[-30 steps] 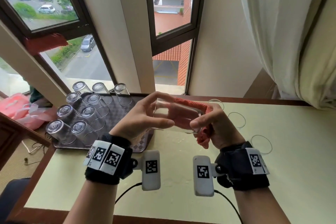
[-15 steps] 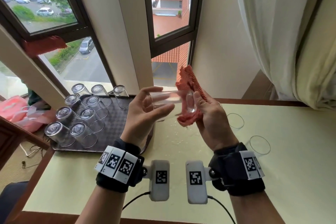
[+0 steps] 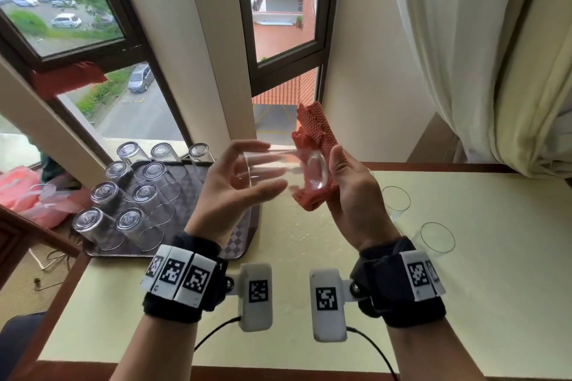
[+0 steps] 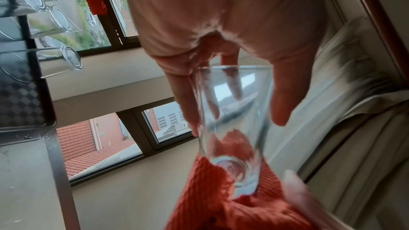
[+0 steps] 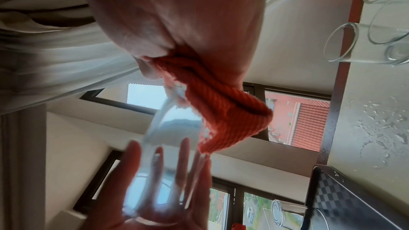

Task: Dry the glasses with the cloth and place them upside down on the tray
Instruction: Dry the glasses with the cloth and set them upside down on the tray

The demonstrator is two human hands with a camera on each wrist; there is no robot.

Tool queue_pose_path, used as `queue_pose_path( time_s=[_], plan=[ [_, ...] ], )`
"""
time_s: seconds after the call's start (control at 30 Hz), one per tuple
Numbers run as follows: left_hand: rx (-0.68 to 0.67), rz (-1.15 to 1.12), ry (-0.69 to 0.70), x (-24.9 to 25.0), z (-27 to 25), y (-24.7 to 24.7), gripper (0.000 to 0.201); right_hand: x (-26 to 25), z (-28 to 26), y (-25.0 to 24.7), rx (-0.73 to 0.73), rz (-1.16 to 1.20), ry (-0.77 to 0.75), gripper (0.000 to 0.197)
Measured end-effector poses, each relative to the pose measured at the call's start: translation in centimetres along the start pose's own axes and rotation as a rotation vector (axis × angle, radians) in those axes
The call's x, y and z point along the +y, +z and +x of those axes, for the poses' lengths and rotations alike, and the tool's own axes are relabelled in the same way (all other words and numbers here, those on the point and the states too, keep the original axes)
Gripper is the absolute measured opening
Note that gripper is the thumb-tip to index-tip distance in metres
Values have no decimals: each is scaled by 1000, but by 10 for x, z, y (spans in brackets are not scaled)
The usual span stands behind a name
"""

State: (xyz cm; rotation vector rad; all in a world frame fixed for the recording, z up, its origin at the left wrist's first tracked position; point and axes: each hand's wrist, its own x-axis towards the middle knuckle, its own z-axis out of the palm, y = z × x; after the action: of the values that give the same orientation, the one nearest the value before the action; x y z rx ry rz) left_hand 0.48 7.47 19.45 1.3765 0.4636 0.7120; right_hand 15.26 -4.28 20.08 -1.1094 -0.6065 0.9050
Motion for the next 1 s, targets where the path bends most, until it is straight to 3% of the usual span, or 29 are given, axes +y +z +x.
queue_pose_path(
  time_s=[0.2,0.3,0.4,0.47,0.6,0.73,0.8,0.87,1.0],
  plan=[
    [95,-55,30,2,-2,-5,75,-1,-7,4,-52,-6,-13,42],
    [13,-51,25,7,-6,2,76,-4,-5,8,-31,-57,-37,51],
    [62,-32,55,4,-5,7,68,-5,-4,11,-9,-87,-36,59],
    [94,-65,42,3,-4,5,67,-3,-6,10,-19,-95,-38,56],
    [-5,-41,29,6,-8,8,76,-6,-4,8,2,-164,-29,57],
    [80,-57,58,5,-4,5,75,-2,-5,11,-8,-115,-30,55],
    [45,-46,34,6,-5,4,77,-1,-4,10,-8,-109,-25,54],
    [3,18,31,7,-7,5,72,0,-3,8,8,-141,-18,54],
    [78,30,72,3,-7,3,64,-2,-6,13,-19,-132,-29,55]
  ],
)
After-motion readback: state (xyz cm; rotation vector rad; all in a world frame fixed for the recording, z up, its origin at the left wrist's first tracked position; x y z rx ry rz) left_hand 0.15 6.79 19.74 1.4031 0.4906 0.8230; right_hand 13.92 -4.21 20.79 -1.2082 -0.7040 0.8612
